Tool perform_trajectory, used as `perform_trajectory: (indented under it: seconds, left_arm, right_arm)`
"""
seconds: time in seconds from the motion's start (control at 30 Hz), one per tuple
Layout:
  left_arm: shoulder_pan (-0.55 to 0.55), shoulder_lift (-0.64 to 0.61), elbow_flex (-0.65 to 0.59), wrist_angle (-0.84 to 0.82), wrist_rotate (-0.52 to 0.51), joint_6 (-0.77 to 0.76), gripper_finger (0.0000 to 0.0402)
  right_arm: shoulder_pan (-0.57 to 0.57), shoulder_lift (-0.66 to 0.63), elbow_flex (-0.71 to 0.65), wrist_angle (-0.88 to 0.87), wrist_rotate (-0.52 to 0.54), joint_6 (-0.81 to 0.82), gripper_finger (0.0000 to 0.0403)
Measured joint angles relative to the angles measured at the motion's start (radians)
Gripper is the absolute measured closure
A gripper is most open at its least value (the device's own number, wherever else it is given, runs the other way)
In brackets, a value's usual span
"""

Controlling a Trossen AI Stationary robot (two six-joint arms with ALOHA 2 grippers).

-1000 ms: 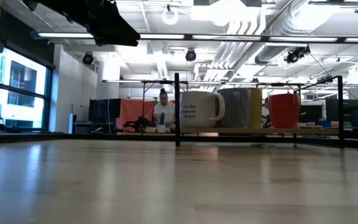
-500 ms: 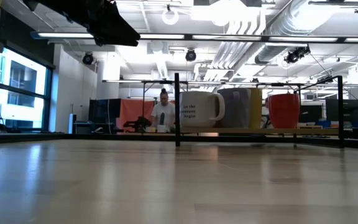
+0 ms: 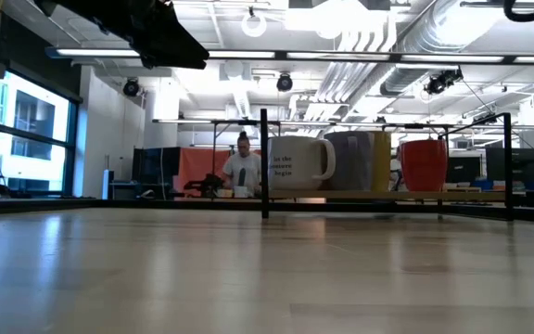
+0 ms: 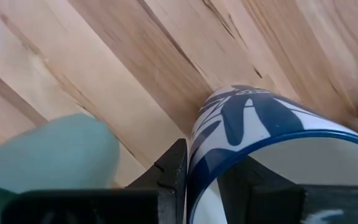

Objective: Place coffee mugs
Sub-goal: Put the blue patterned mug on the shelf

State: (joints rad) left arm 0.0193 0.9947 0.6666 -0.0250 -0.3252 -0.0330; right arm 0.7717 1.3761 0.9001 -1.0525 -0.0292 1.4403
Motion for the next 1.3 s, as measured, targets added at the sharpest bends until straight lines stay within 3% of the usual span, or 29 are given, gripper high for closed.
perform_trajectory:
  seconds: [0.4, 0.53, 0.8, 0.93, 1.13, 1.3]
  left_arm:
    - [0.000, 0.000, 0.000, 0.000, 0.000, 0.000, 0.0222]
    - [0.000, 0.000, 0.000, 0.000, 0.000, 0.000, 0.0222]
    - [0.000, 0.000, 0.000, -0.013, 0.000, 0.000, 0.0222]
    - [0.000, 0.000, 0.000, -0.016, 0.000, 0.000, 0.0222]
    - [0.000, 0.000, 0.000, -0.016, 0.000, 0.000, 0.0222]
    - [0.000, 0.000, 0.000, -0.026, 0.000, 0.003, 0.0222]
  right_arm:
    - [-0.051, 0.024, 0.000, 0.007, 0.034, -0.009, 0.0358]
    - [-0.081, 0.024, 0.000, 0.006, 0.117, -0.053, 0.0395]
    - [-0.189, 0.025, 0.007, -0.014, 0.228, -0.185, 0.0400]
    - [-0.266, 0.025, 0.068, -0.067, 0.247, -0.304, 0.0400]
    - [-0.400, 0.024, 0.244, -0.280, 0.339, -0.462, 0.0401]
    - [-0.562, 0.023, 0.339, -0.302, 0.341, -0.582, 0.0402]
